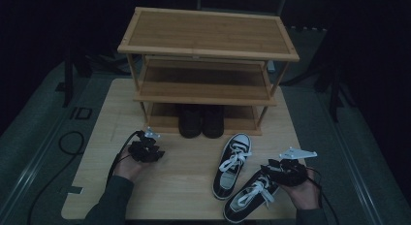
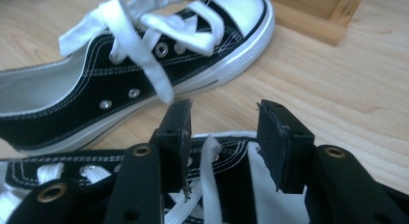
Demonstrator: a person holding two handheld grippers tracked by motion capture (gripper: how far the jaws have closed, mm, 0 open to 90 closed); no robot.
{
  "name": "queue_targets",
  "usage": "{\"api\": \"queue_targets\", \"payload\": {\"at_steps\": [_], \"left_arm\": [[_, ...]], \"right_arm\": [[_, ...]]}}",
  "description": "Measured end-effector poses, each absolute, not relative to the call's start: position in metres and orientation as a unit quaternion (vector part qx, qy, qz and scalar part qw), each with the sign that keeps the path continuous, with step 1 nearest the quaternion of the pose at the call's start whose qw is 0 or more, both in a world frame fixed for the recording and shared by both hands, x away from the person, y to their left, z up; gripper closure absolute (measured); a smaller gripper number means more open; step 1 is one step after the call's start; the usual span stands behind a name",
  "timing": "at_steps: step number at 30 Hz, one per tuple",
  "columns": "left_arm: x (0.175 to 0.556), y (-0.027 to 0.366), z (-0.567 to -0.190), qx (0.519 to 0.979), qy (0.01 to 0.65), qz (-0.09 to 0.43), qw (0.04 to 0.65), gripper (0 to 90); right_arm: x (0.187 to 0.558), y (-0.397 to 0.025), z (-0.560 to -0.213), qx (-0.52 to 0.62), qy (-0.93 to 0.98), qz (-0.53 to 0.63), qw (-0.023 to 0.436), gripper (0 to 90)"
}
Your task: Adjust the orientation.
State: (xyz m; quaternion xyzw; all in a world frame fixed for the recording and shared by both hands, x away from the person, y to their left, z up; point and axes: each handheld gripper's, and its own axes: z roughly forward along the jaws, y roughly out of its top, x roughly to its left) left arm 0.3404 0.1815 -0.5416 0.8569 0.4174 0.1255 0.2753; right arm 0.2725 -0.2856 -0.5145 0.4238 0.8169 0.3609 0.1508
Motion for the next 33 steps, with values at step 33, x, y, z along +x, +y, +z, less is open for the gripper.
{"api": "queue_targets", "payload": {"at_steps": [33], "left_arm": [[0.342, 0.185, -0.545, 0.856, 0.422, 0.122, 0.272, 66.3]], "right_arm": [[0.333, -0.253, -0.518, 0.438, 0.817, 0.313, 0.205, 88.6]]}}
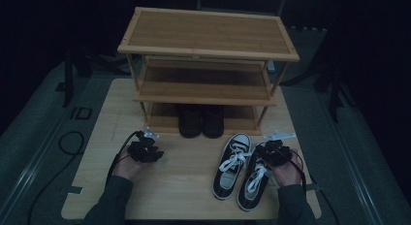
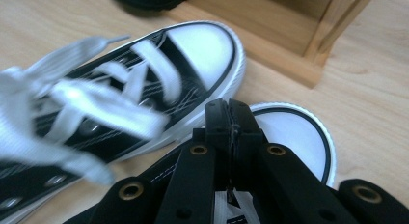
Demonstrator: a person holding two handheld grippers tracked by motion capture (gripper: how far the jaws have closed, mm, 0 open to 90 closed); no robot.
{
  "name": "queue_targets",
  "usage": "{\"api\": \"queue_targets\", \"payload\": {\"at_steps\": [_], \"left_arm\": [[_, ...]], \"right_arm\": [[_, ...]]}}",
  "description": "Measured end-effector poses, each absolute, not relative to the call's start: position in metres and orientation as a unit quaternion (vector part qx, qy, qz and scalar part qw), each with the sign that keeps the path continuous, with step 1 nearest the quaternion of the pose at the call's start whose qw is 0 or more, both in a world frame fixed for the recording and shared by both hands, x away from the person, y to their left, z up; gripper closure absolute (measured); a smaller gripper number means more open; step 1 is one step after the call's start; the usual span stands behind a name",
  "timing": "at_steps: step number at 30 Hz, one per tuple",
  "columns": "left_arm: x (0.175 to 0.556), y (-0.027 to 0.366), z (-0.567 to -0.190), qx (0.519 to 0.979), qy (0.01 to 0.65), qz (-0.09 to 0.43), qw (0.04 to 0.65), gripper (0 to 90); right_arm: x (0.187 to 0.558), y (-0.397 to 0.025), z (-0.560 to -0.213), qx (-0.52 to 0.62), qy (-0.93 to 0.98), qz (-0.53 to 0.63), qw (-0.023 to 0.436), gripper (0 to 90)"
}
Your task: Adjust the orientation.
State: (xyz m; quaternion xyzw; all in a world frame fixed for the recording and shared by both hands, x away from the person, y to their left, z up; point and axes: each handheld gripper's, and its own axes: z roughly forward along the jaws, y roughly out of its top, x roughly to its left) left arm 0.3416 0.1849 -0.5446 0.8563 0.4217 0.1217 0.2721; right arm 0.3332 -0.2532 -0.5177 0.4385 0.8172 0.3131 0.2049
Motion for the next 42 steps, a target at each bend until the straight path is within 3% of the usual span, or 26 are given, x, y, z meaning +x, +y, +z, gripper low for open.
{"api": "queue_targets", "payload": {"at_steps": [19, 26, 30, 42], "left_arm": [[0.34, 0.175, -0.547, 0.864, 0.409, 0.117, 0.27, 67.0], [0.334, 0.155, -0.546, 0.875, 0.382, 0.108, 0.278, 68.7], [0.33, 0.14, -0.545, 0.884, 0.361, 0.101, 0.28, 69.4], [0.324, 0.084, -0.548, 0.91, 0.29, 0.086, 0.283, 77.7]], "right_arm": [[0.359, -0.237, -0.516, 0.445, 0.811, 0.314, 0.214, 87.5], [0.354, -0.24, -0.509, 0.428, 0.82, 0.315, 0.212, 63.7], [0.354, -0.242, -0.505, 0.429, 0.817, 0.316, 0.221, 55.6], [0.355, -0.258, -0.5, 0.451, 0.805, 0.308, 0.233, 51.0]]}}
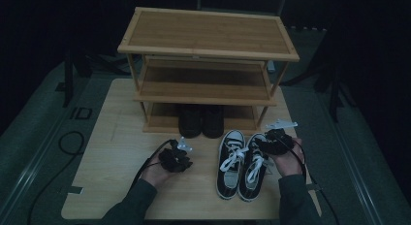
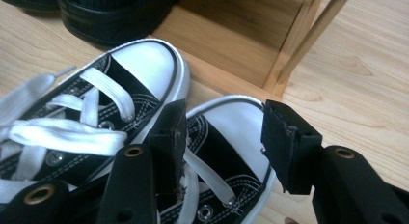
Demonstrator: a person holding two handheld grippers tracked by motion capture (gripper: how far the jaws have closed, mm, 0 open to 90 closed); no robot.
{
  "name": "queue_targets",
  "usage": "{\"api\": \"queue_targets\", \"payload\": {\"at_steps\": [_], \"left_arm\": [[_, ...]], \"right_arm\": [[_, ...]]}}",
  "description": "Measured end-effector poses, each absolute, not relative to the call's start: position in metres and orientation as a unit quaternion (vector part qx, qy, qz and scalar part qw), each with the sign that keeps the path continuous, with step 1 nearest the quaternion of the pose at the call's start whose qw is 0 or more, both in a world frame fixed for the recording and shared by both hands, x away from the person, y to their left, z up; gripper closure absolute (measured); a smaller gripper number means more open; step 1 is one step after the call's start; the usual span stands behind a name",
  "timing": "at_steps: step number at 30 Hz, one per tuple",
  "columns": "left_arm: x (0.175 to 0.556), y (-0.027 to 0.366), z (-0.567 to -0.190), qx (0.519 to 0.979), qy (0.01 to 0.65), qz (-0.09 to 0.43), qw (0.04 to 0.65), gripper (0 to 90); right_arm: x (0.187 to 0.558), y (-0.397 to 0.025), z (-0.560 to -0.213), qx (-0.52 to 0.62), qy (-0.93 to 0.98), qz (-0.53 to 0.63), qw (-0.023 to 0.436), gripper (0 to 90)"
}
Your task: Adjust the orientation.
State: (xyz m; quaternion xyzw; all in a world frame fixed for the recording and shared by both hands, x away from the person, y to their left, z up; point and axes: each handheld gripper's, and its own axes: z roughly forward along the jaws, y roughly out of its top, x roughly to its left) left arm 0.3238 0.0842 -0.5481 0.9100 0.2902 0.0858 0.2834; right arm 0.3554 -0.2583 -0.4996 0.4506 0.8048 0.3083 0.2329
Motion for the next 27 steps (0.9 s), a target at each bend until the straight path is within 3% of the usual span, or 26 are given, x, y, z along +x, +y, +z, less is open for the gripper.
{"api": "queue_targets", "payload": {"at_steps": [17, 27], "left_arm": [[0.33, 0.031, -0.561, 0.918, 0.25, 0.07, 0.3, 87.5], [0.328, 0.012, -0.563, 0.92, 0.23, 0.06, 0.311, 88.8]], "right_arm": [[0.352, -0.269, -0.498, 0.455, 0.803, 0.304, 0.234, 49.3], [0.352, -0.27, -0.497, 0.452, 0.805, 0.301, 0.238, 49.1]]}}
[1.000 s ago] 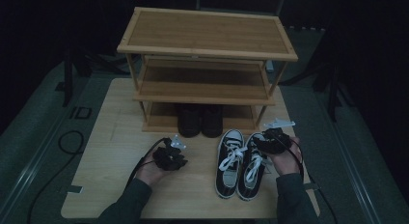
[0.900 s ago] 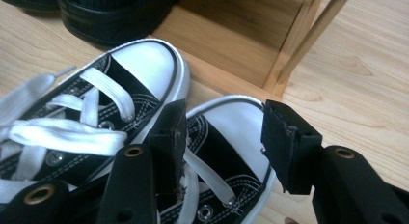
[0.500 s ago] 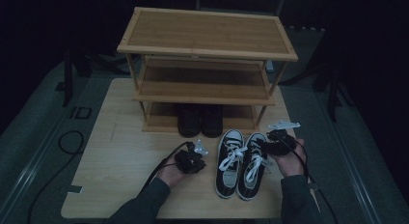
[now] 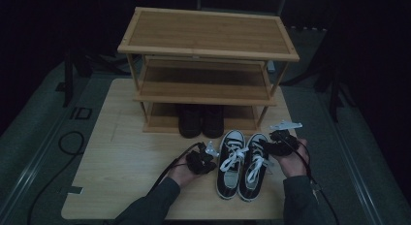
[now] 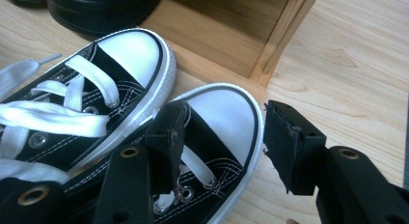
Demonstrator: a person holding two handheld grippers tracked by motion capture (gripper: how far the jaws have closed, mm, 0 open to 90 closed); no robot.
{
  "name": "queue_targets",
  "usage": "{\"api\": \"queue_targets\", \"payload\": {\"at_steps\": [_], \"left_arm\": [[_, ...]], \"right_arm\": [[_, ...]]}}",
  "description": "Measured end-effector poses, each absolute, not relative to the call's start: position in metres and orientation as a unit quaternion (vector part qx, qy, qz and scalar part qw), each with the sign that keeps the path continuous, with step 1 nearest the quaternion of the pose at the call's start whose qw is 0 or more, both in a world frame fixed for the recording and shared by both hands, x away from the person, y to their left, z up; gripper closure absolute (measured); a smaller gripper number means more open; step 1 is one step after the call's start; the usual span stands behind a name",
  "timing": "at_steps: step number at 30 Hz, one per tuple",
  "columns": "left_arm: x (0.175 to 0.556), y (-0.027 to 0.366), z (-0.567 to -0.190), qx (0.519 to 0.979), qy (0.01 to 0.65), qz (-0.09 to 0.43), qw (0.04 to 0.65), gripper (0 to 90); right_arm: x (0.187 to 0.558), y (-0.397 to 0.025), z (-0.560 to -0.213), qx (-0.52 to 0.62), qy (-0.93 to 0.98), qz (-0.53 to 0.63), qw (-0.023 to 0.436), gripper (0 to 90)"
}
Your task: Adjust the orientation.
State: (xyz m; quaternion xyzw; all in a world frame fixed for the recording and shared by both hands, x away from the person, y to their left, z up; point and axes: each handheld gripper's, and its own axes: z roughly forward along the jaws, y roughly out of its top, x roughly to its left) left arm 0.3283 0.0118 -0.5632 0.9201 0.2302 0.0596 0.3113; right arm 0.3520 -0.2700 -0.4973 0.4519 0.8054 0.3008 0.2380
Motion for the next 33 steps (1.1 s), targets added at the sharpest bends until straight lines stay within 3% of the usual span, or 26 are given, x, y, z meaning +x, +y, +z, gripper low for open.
{"api": "queue_targets", "payload": {"at_steps": [23, 33], "left_arm": [[0.321, 0.004, -0.561, 0.924, 0.22, 0.082, 0.3, 90.0], [0.312, -0.017, -0.562, 0.93, 0.194, 0.08, 0.301, 90.0]], "right_arm": [[0.351, -0.272, -0.496, 0.447, 0.81, 0.291, 0.244, 49.5], [0.352, -0.271, -0.497, 0.444, 0.812, 0.284, 0.249, 49.5]]}}
